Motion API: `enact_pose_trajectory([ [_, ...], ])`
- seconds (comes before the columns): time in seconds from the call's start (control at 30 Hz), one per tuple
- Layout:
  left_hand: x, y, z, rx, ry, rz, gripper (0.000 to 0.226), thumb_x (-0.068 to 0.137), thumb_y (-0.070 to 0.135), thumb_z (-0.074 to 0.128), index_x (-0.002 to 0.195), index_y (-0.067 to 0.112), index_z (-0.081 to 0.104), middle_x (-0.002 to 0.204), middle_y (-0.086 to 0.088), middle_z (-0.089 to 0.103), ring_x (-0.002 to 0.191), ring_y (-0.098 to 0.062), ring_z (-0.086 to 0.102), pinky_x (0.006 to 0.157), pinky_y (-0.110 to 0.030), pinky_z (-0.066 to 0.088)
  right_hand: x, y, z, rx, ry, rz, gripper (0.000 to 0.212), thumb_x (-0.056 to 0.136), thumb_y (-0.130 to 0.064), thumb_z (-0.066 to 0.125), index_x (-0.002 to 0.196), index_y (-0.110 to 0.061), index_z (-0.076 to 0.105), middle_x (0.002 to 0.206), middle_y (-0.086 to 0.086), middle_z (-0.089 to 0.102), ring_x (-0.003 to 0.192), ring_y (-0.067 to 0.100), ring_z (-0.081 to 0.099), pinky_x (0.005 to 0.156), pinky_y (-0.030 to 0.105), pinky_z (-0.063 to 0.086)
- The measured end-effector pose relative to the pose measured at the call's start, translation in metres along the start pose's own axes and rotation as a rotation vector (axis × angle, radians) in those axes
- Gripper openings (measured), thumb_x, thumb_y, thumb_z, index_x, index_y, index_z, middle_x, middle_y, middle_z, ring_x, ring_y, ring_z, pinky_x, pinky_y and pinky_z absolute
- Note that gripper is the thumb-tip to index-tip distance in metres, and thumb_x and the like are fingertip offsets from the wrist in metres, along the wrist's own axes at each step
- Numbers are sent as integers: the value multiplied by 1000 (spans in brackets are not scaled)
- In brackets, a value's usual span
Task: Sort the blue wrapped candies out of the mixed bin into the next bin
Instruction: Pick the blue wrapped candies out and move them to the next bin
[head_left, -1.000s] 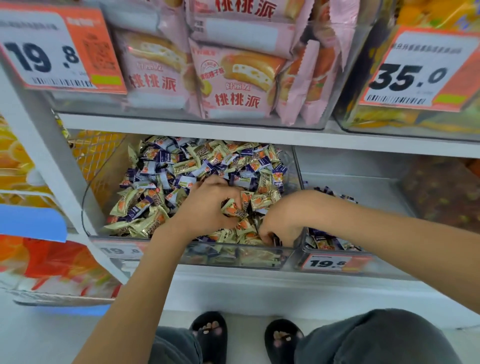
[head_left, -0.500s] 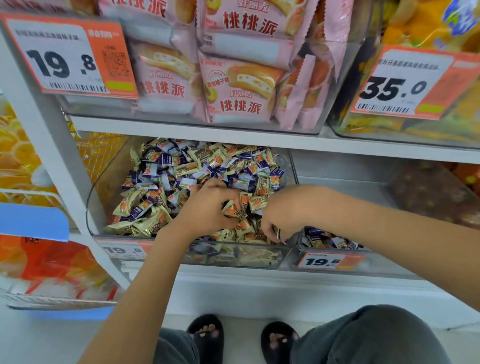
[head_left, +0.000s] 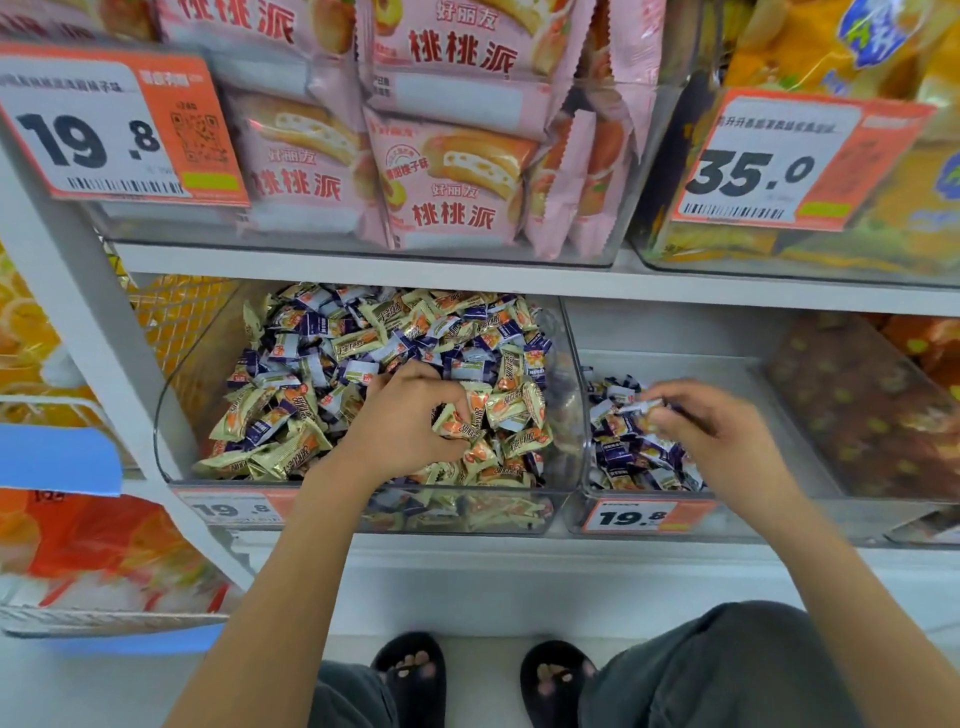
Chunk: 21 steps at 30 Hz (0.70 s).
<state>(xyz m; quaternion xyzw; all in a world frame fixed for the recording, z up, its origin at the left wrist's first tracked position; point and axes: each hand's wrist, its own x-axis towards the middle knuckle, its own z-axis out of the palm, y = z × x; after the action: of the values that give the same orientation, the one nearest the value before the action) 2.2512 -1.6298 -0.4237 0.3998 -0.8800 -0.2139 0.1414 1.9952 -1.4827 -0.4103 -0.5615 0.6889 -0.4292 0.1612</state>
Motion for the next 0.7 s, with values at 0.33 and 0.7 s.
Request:
enact_pose_trajectory([
  [0.33, 3, 31, 8, 323, 215, 151, 39, 67, 15, 75, 103, 27, 64, 141, -1, 42, 130, -35, 31, 104, -56, 27, 5, 16, 6, 46, 141, 13, 22, 94, -2, 50, 106, -13, 65, 103, -14, 66, 94, -7, 61, 77, 3, 41],
  [0.7, 29, 39, 44, 201, -316, 304, 46, 76, 20, 75, 121, 24, 62, 122, 5, 59, 112, -15, 52, 97, -37, 44, 3, 29, 21, -12, 308, 87, 19, 91, 0, 53, 94, -14, 66, 87, -4, 70, 80, -2, 61, 67, 3, 41],
])
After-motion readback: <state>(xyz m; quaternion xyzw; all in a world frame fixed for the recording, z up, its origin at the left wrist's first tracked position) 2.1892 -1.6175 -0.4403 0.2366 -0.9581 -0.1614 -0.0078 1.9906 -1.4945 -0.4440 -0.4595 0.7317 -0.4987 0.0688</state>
